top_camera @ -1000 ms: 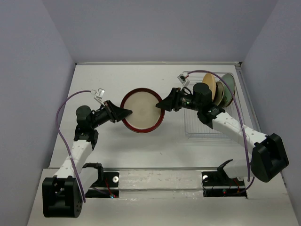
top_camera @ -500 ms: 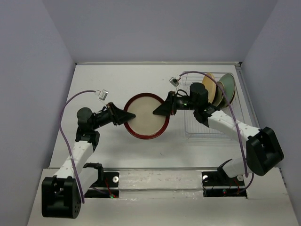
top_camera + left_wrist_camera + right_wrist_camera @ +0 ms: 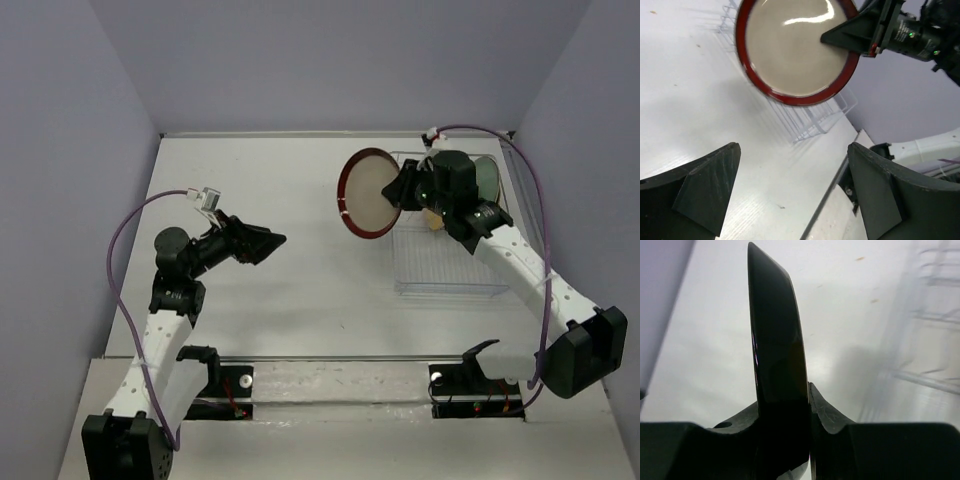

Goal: Load the plates into the dish rack

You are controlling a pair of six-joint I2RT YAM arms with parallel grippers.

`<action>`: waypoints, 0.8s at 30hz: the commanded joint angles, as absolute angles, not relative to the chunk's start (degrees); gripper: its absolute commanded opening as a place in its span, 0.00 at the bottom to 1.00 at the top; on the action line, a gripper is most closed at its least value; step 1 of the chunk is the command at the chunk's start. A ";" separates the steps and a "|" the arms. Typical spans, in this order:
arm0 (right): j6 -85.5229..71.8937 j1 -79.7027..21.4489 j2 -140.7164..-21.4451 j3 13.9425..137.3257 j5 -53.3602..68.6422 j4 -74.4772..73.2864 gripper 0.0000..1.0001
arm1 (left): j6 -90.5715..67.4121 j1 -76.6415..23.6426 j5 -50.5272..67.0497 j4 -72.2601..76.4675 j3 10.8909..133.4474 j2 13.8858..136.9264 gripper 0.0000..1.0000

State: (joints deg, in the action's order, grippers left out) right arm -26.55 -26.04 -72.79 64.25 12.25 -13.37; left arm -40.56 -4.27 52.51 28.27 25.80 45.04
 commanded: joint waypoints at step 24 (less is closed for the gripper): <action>-5.88 -22.33 -89.20 88.33 -42.20 -21.01 0.07 | -17.58 -21.97 31.91 2.29 37.44 37.35 0.99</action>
